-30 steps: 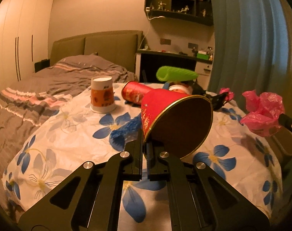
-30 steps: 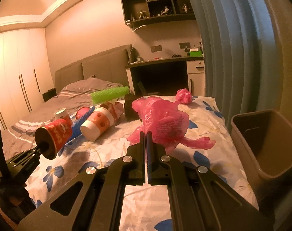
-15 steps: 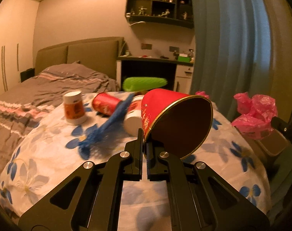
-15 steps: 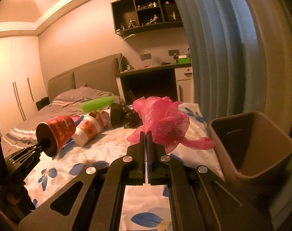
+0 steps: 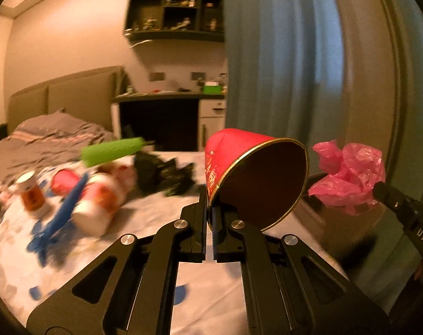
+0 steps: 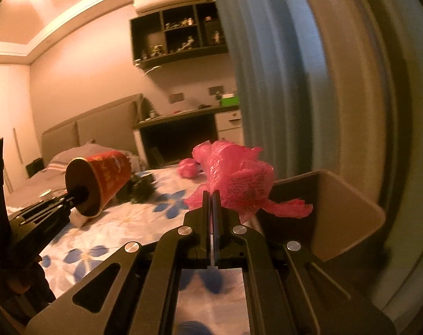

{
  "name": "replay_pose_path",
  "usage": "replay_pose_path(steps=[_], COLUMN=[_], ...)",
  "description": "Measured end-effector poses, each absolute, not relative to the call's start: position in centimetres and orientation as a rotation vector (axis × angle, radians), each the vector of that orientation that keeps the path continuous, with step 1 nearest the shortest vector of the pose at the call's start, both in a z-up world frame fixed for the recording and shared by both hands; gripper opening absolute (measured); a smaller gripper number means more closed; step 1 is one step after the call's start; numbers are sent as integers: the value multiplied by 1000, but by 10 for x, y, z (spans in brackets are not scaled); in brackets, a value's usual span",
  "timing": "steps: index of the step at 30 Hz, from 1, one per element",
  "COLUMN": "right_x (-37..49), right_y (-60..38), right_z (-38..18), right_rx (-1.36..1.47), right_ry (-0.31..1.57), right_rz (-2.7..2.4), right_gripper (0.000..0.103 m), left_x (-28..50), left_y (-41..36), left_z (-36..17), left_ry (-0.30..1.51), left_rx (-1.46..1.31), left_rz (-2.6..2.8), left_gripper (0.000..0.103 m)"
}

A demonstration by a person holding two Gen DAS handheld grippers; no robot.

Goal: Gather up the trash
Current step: 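Carry the red cup and pink bag in both tools over the brown bin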

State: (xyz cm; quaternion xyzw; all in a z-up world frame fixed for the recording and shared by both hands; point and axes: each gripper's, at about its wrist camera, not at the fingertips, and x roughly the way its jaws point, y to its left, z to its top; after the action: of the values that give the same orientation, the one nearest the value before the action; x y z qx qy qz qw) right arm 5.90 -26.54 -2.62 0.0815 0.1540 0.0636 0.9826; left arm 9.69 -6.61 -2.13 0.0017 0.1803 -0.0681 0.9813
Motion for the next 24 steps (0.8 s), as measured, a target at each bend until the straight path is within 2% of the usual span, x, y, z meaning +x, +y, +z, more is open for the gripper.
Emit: replay_pose_path(steps=[13, 24], right_x=[65, 81], right_y=[-330, -345], right_z=[-26, -36], right_rx=[180, 178], right_ry=[273, 291], right_rz=[-27, -62], right_gripper=[2, 2], left_x=[132, 157], left_y=[-155, -196], left_z=[-18, -24], left_ry=[352, 366], left_rx=[51, 54], left_rz=[-295, -369], left_gripper=[2, 2])
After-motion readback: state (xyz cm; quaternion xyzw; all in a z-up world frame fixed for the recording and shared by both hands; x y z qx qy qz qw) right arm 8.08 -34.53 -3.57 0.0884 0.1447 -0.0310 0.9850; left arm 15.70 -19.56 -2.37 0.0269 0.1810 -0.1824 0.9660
